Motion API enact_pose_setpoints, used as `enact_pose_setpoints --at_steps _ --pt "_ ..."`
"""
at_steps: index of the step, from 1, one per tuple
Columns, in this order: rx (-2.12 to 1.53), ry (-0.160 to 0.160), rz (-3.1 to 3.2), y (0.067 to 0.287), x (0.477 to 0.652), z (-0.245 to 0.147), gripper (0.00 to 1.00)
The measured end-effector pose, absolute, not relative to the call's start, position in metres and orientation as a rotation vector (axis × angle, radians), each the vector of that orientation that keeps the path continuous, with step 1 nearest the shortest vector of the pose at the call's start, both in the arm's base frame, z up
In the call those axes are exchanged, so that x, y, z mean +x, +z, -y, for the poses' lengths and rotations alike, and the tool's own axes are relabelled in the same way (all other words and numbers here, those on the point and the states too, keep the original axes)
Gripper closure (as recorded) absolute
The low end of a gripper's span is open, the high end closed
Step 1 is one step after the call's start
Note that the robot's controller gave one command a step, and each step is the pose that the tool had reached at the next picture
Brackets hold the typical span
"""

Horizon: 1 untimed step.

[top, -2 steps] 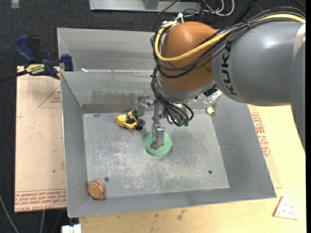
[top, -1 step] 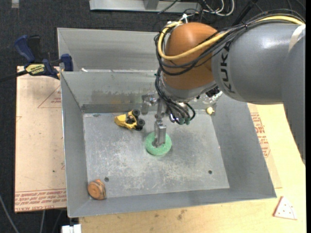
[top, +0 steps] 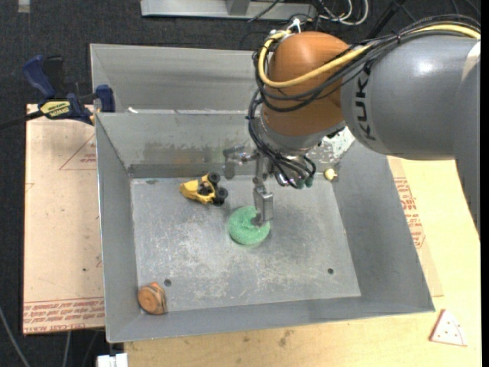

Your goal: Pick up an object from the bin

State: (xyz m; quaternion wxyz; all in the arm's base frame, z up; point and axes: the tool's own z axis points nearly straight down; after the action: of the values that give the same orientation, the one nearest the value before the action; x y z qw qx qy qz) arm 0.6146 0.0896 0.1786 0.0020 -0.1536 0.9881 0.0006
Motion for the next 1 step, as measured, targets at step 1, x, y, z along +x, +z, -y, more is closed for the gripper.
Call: enact_pose_setpoints --at_steps 1 --pt "-0.312 0.003 -3.123 0.1588 0.5953 -0.0372 0.00"
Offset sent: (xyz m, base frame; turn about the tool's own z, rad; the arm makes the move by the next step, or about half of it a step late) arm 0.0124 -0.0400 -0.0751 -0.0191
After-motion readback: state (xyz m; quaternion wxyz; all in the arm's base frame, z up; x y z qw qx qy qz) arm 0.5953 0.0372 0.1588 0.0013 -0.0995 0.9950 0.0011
